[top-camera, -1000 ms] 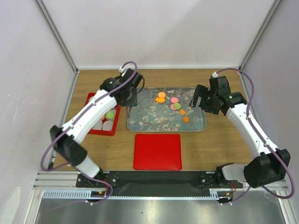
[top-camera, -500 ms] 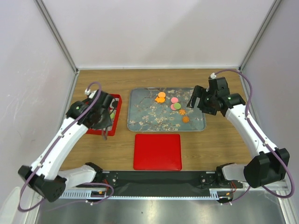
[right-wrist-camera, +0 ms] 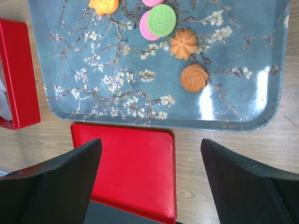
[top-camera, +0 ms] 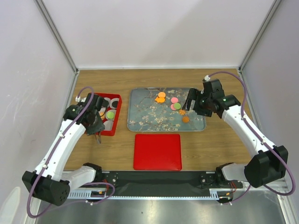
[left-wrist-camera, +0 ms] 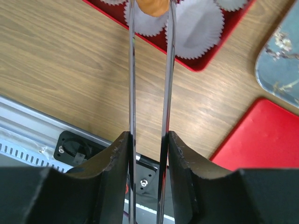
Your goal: Pack the cookies
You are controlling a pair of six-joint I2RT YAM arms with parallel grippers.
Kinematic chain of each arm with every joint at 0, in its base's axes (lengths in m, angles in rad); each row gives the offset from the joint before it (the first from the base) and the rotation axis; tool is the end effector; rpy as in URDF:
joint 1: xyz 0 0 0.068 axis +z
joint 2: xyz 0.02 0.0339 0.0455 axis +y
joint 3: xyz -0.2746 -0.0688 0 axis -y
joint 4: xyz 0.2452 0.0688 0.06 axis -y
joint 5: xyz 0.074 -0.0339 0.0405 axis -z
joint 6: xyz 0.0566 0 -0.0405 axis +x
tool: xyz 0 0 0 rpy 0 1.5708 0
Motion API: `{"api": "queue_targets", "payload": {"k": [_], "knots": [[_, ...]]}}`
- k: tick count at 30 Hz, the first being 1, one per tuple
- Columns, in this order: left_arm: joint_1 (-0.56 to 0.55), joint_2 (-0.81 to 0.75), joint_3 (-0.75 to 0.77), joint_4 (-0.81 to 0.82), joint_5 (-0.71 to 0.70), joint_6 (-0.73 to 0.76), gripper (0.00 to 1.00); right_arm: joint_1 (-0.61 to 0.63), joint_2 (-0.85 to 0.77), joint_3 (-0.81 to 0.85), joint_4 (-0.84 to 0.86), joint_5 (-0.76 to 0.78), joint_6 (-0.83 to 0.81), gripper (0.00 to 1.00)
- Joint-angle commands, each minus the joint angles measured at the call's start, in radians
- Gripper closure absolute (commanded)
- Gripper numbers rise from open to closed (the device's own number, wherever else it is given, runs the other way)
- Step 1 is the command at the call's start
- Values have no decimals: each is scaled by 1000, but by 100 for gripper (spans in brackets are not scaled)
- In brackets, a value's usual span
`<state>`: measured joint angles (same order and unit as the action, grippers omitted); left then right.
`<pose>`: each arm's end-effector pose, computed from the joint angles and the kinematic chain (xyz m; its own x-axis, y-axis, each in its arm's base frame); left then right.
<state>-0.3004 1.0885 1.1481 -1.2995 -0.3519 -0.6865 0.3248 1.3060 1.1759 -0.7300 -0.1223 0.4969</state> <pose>0.1731 -0.0332 0.3110 -0.8070 -0.3729 -0.4579 -0.4405 0.8966 0.0462 0.2669 0.0972 0.3075 -0.8184 0.2237 -0.5294 -0.0023 0.9199 0.3923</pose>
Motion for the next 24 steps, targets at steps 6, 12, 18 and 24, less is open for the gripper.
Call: {"api": "queue_targets", "payload": {"k": [6,12,18,24], "knots": [[56,4,-51,92,19,73,60,6,6,7,20,-5,-4,5],[66,13,-74,118,19,84,60,5,6,8,20,-4,-9,5],[72,19,-85,141,21,90,58,6,3,8,17,0,-11,5],[72,25,-79,143,13,97,55,3,4,11,17,0,-11,5]]}}
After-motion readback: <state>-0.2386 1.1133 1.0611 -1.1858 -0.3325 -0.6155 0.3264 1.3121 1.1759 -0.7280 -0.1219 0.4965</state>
